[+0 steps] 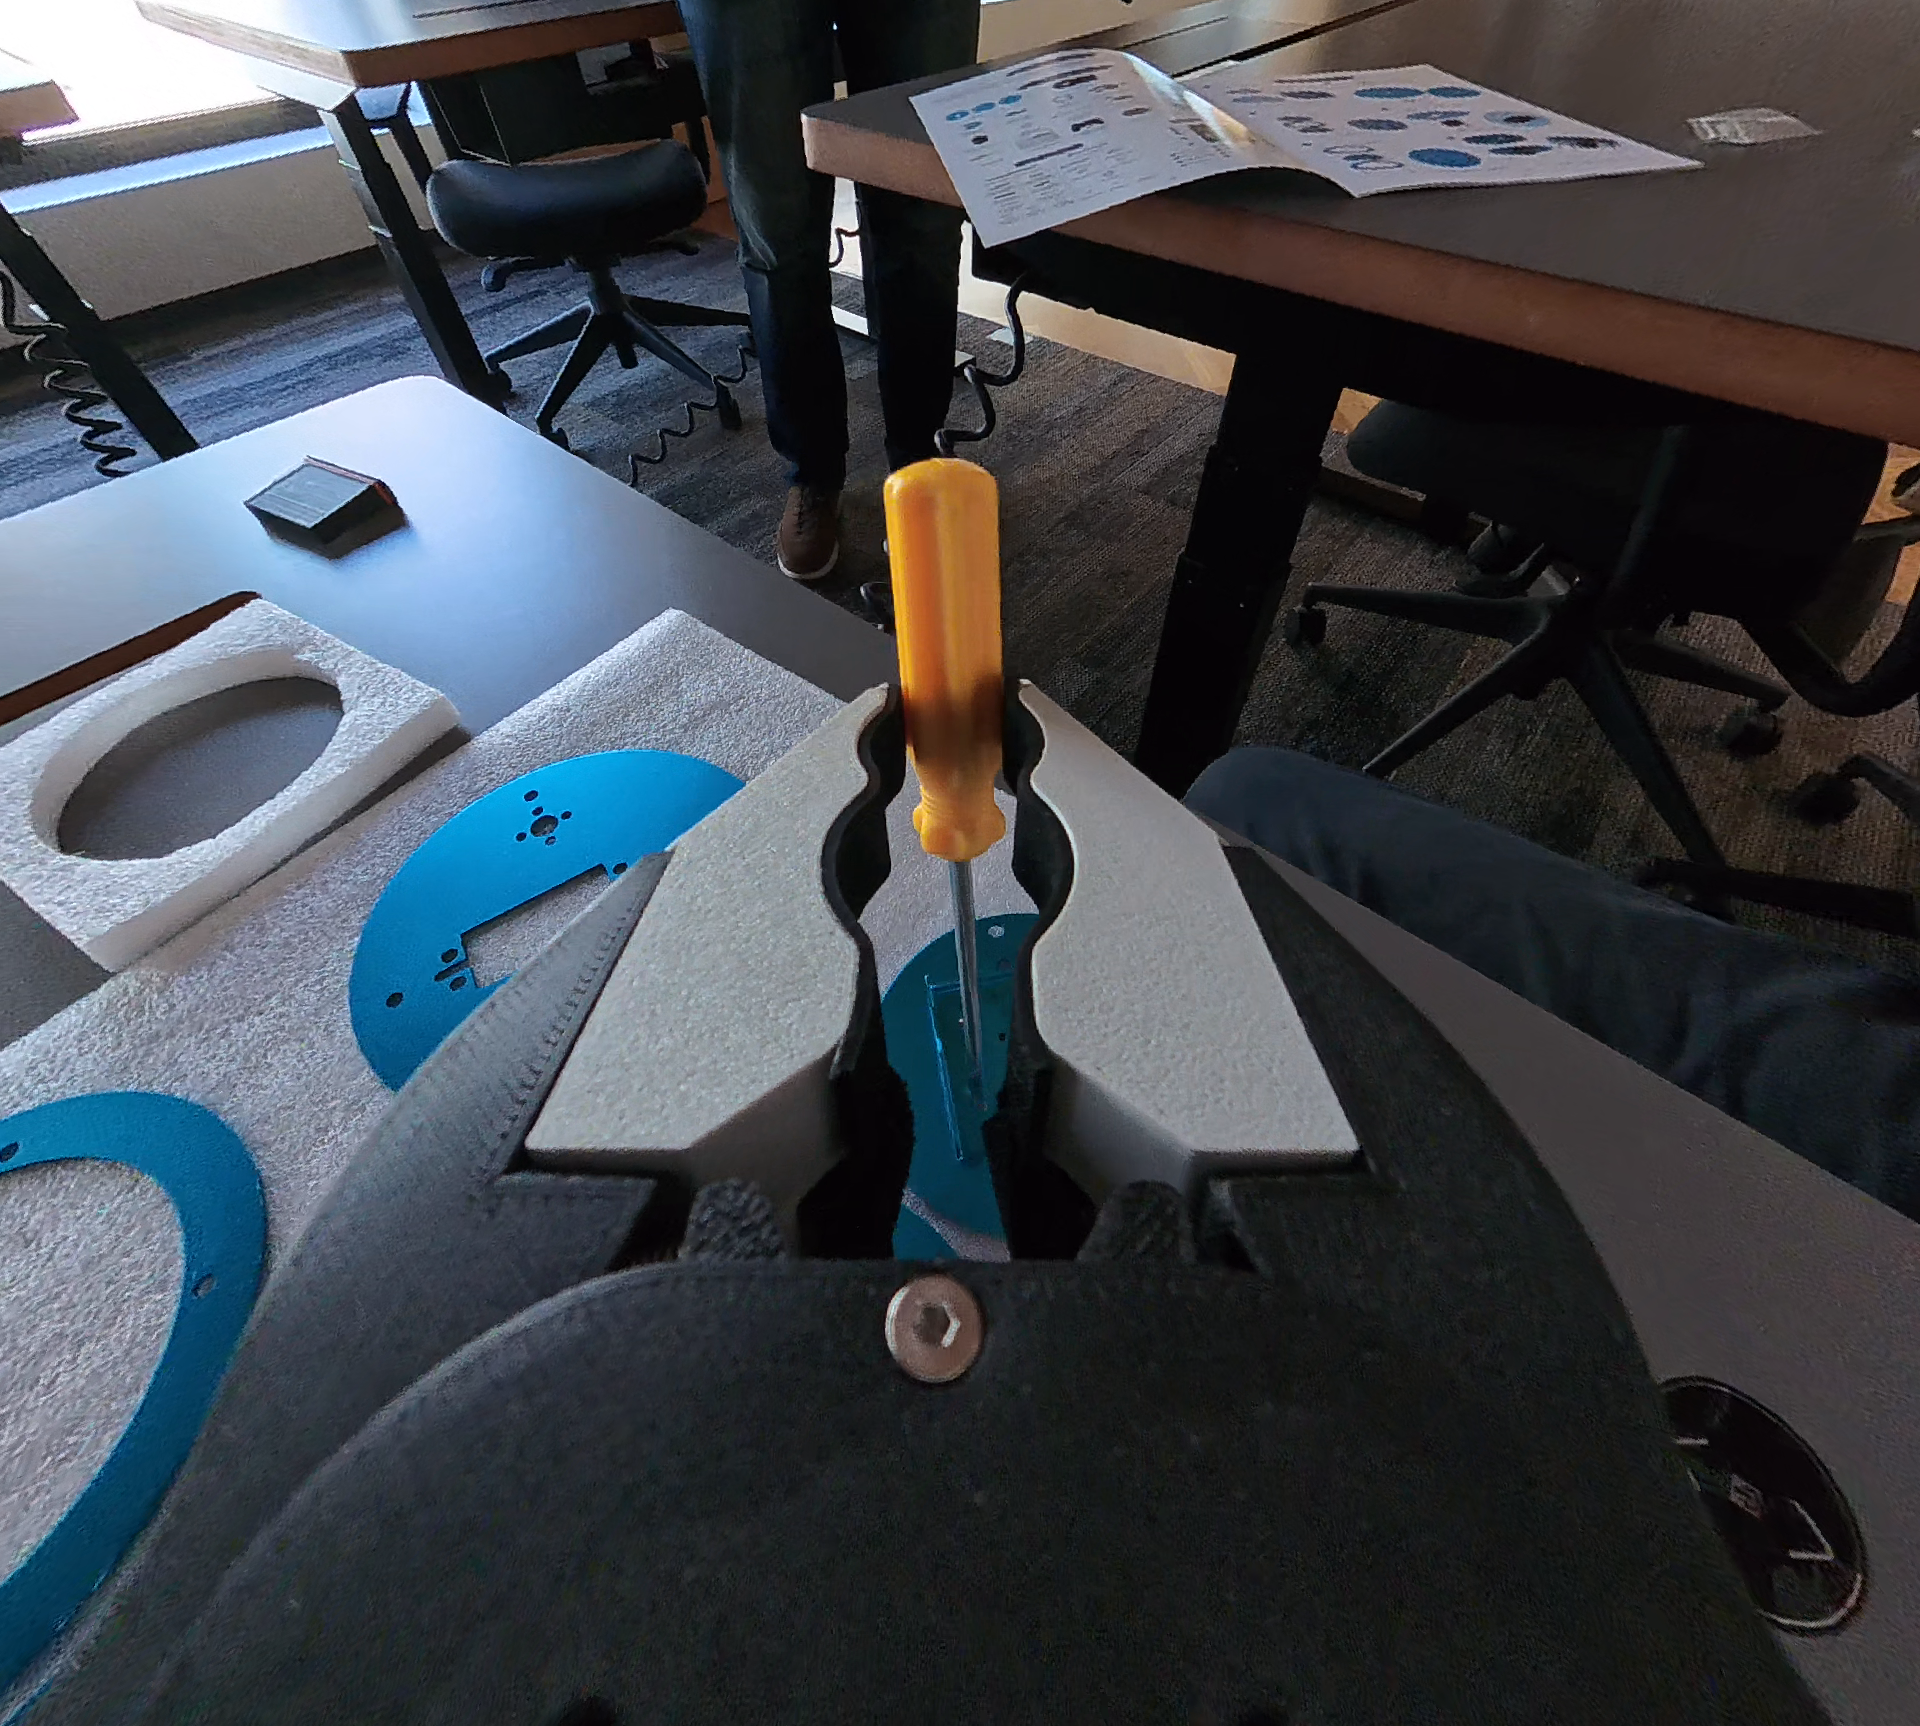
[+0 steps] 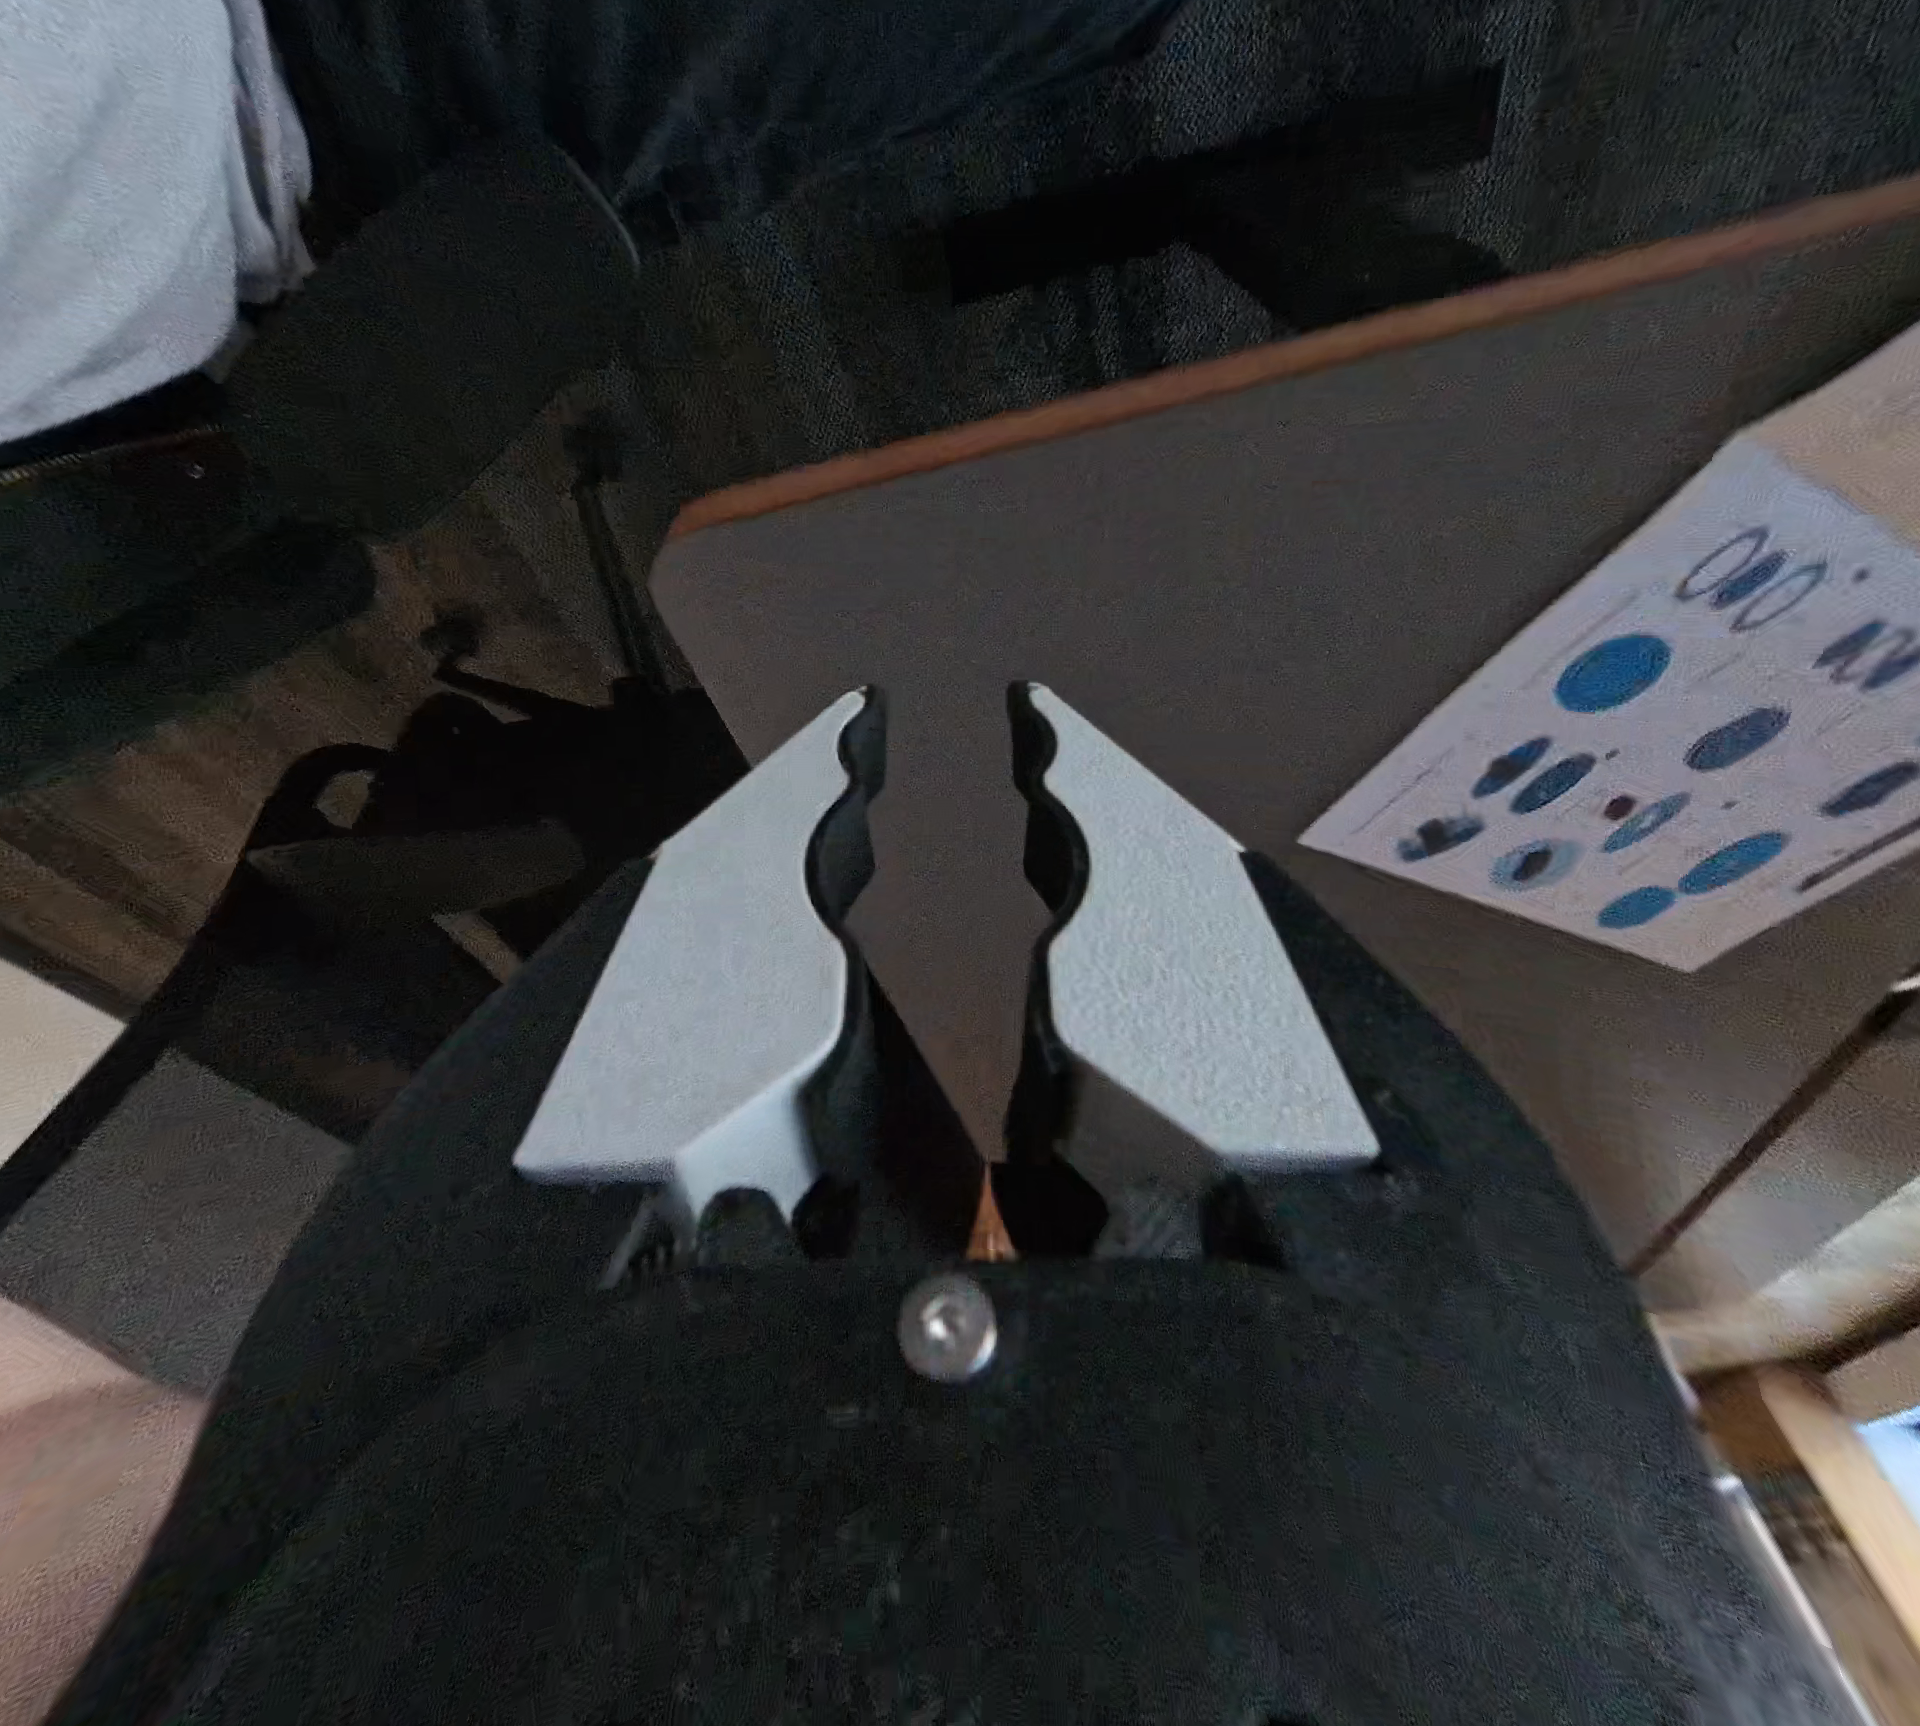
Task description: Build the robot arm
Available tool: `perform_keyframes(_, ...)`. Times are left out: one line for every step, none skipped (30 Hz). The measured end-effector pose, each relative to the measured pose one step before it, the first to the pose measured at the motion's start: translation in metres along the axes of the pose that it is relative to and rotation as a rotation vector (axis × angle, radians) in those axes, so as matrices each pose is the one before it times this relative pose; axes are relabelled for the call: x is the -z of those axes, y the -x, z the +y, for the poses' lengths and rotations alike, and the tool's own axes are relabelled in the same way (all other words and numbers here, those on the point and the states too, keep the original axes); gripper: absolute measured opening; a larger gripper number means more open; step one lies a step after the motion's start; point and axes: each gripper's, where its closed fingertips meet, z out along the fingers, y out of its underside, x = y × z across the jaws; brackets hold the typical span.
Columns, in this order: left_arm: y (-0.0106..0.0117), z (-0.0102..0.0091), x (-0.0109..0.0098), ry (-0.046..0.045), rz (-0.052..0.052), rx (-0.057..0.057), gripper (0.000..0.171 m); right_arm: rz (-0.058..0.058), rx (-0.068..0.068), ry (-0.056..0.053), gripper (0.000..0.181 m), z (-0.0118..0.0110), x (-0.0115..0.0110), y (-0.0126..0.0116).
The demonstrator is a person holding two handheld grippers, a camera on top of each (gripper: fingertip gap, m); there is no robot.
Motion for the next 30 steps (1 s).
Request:
perform_keyframes(0.00031, 0.00000, -0.00076, -0.00186, 0.0043, 0.0042, 0.017, 0.0007, -0.0397, -0.0260, 0.025, 0.01390, -0.00311, -0.00249)
perform_keyframes(0.00051, 0.00002, -0.00091, -0.00390, 0.0043, 0.0103, 0.017, 0.0052, -0.0023, -0.0460, 0.025, -0.00204, -0.00004, -0.00058)
perform_keyframes(0.00050, -0.00005, -0.00088, -0.00435, 0.0036, 0.0108, 0.017, 0.0090, 0.0282, -0.0712, 0.026, -0.01754, 0.00189, 0.00103)
perform_keyframes(0.00066, -0.00001, -0.00066, -0.00447, 0.0007, 0.0064, 0.017, 0.0157, 0.0476, -0.0946, 0.027, -0.03025, 0.00139, 0.00113)
perform_keyframes(0.00052, -0.00002, -0.00044, -0.00505, -0.0003, 0.0043, 0.017, 0.0065, 0.0548, -0.1028, 0.027, -0.03742, -0.00216, 0.00194)
perform_keyframes(-0.00020, -0.00007, -0.00039, -0.00570, 0.0028, 0.0010, 0.017, 0.0005, 0.0654, -0.0976, 0.029, -0.04044, -0.00717, 0.00121)
perform_keyframes(0.00019, -0.00003, -0.00043, -0.00688, 0.0009, -0.0002, 0.017, 0.0095, 0.0798, -0.1023, 0.032, -0.04242, -0.01250, -0.00197)
perform_keyframes(0.00022, -0.00015, -0.00031, -0.00809, 0.0000, 0.0049, 0.017, 0.0068, 0.0879, -0.0983, 0.032, -0.03987, -0.01817, -0.00445)
perform_keyframes(-0.00026, -0.00006, -0.00008, -0.00783, 0.0019, 0.0032, 0.017, 0.0015, 0.0808, -0.0796, 0.031, -0.03413, -0.02308, -0.00777)
perform_keyframes(-0.00013, -0.00012, 0.00051, -0.00713, -0.0007, -0.0045, 0.017, -0.0014, 0.0627, -0.0564, 0.029, -0.02746, -0.02597, -0.01140)
perform_keyframes(0.00062, -0.00019, 0.00145, -0.00598, -0.0042, -0.0047, 0.017, -0.0026, 0.0346, -0.0341, 0.030, -0.02088, -0.02600, -0.01462)
perform_keyframes(0.00087, -0.00038, 0.00226, -0.00472, -0.0037, -0.0018, 0.017, -0.0020, 0.0031, -0.0222, 0.030, -0.01590, -0.02294, -0.01781)
perform_keyframes(0.00098, -0.00025, 0.00258, -0.00490, -0.0053, -0.0003, 0.017, 0.0068, -0.0220, -0.0315, 0.032, -0.01343, -0.01749, -0.02059)
perform_keyframes(0.00185, -0.00021, 0.00259, -0.00450, -0.0093, 0.0038, 0.017, -0.0090, -0.0403, -0.0457, 0.036, -0.01252, -0.01179, -0.01767)
perform_keyframes(0.00154, -0.00031, 0.00237, -0.00399, -0.0084, 0.0075, 0.017, -0.0266, -0.0467, -0.0462, 0.040, -0.01067, -0.00723, -0.01263)
perform_keyframes(0.00026, -0.00010, 0.00200, -0.00494, -0.0028, 0.0045, 0.017, -0.0204, -0.0317, -0.0256, 0.043, -0.00604, -0.00480, -0.00987)
perform_keyframes(0.00003, -0.00023, 0.00175, -0.00639, -0.0036, -0.0004, 0.017, -0.0355, -0.0159, 0.0043, 0.046, -0.00033, -0.00476, -0.00339)
perform_keyframes(0.00038, -0.00017, 0.00185, -0.00671, -0.0057, -0.0015, 0.017, -0.0439, -0.0089, 0.0315, 0.046, 0.00475, -0.00540, 0.00097)
perform_keyframes(0.00020, -0.00016, 0.00196, -0.00588, -0.0032, -0.0017, 0.017, -0.0237, 0.0029, 0.0503, 0.045, 0.00771, -0.00561, 0.00013)
perform_keyframes(0.00041, -0.00011, 0.00209, -0.00550, -0.0036, -0.0010, 0.017, -0.0037, 0.0116, 0.0487, 0.044, 0.00692, -0.00559, -0.00150)
perform_keyframes(0.00011, -0.00006, 0.00213, -0.00588, -0.0011, -0.0009, 0.017, 0.0050, 0.0136, 0.0333, 0.044, 0.00362, -0.00515, -0.00190)
perform_keyframes(-0.00020, -0.00017, 0.00206, -0.00570, -0.0002, -0.0009, 0.017, -0.0193, 0.0103, 0.0073, 0.043, -0.00131, -0.00408, 0.00246)
perform_keyframes(0.00013, -0.00007, 0.00217, -0.00500, -0.0034, -0.0004, 0.016, -0.0225, 0.0027, -0.0086, 0.042, -0.00457, -0.00295, 0.00310)
perform_keyframes(-0.00026, -0.00009, 0.00173, -0.00452, -0.0022, -0.0021, 0.016, -0.0037, -0.0022, 0.0019, 0.038, -0.00343, -0.00217, -0.00009)
perform_keyframes(-0.00047, 0.00001, 0.00134, -0.00404, -0.0020, -0.0036, 0.016, -0.0102, 0.0028, 0.0217, 0.032, -0.00042, -0.00212, 0.00113)
perform_keyframes(-0.00051, 0.00005, 0.00103, -0.00242, -0.0005, -0.0019, 0.016, -0.0063, 0.0075, 0.0279, 0.028, 0.00106, -0.00172, 0.00096)
perform_keyframes(-0.00054, -0.00001, 0.00074, -0.00016, 0.0004, -0.0032, 0.016, 0.0018, 0.0061, 0.0151, 0.029, -0.00061, -0.00140, -0.00011)
perform_keyframes(0.00009, 0.00005, 0.00065, 0.00119, -0.0024, -0.0049, 0.016, -0.0031, 0.0052, 0.0084, 0.028, -0.00171, -0.00110, 0.00095)
perform_keyframes(0.00015, 0.00009, 0.00054, 0.00163, -0.0013, -0.0026, 0.016, -0.0019, 0.0093, 0.0117, 0.025, -0.00094, -0.00053, 0.00093)
perform_keyframes(-0.00027, 0.00006, 0.00013, 0.00110, 0.0010, -0.0014, 0.016, 0.0091, 0.0107, 0.0114, 0.024, -0.00052, -0.00034, -0.00085)
